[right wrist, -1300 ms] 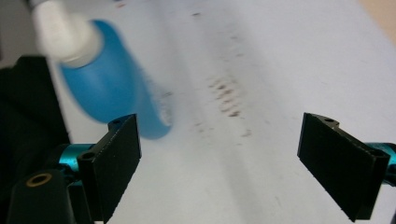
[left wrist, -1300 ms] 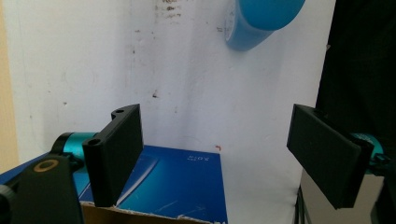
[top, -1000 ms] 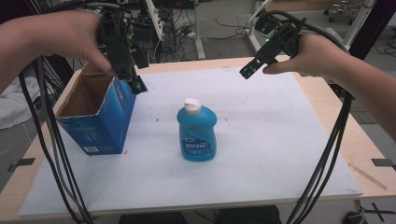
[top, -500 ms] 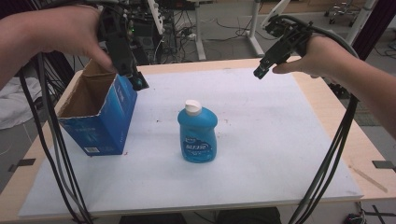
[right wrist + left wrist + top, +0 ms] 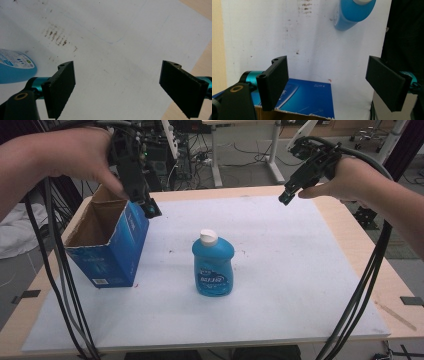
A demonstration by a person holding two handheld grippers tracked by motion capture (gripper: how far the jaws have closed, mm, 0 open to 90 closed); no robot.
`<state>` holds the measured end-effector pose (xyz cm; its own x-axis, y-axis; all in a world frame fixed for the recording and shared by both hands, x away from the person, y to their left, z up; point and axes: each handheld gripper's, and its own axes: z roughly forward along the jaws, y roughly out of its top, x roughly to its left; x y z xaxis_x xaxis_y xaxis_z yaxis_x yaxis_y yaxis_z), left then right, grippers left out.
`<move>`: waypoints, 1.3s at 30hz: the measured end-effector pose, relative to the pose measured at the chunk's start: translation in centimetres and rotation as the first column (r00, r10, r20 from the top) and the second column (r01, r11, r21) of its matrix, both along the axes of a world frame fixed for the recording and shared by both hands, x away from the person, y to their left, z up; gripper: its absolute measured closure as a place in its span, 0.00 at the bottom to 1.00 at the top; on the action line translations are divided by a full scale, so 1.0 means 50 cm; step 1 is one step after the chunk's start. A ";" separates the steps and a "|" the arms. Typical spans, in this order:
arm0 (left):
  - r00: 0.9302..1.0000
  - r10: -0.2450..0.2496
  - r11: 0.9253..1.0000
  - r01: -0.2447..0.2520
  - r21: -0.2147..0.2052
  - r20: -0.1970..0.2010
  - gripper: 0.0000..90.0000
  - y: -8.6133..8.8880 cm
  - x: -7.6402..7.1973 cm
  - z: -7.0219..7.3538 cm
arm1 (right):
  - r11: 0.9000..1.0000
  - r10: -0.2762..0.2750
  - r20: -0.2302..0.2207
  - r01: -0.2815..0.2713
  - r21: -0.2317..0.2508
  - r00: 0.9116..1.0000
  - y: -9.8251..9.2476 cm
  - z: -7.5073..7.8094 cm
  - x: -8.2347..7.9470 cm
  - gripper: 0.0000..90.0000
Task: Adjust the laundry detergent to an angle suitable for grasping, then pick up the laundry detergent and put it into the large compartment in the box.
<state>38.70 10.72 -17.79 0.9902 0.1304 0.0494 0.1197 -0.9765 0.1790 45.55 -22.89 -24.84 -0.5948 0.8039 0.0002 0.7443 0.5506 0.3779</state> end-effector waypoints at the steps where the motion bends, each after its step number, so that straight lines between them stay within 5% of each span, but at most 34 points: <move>1: 1.000 0.004 1.000 -0.004 -0.003 0.001 0.21 0.000 -0.001 0.000 | 1.000 -0.001 0.000 0.001 0.003 1.000 0.000 0.000 0.000 0.14; 39: 1.000 -0.010 1.000 0.010 0.003 0.003 0.21 -0.006 0.000 0.012 | 1.000 0.009 -0.021 -0.009 0.017 1.000 0.003 -0.006 0.003 0.14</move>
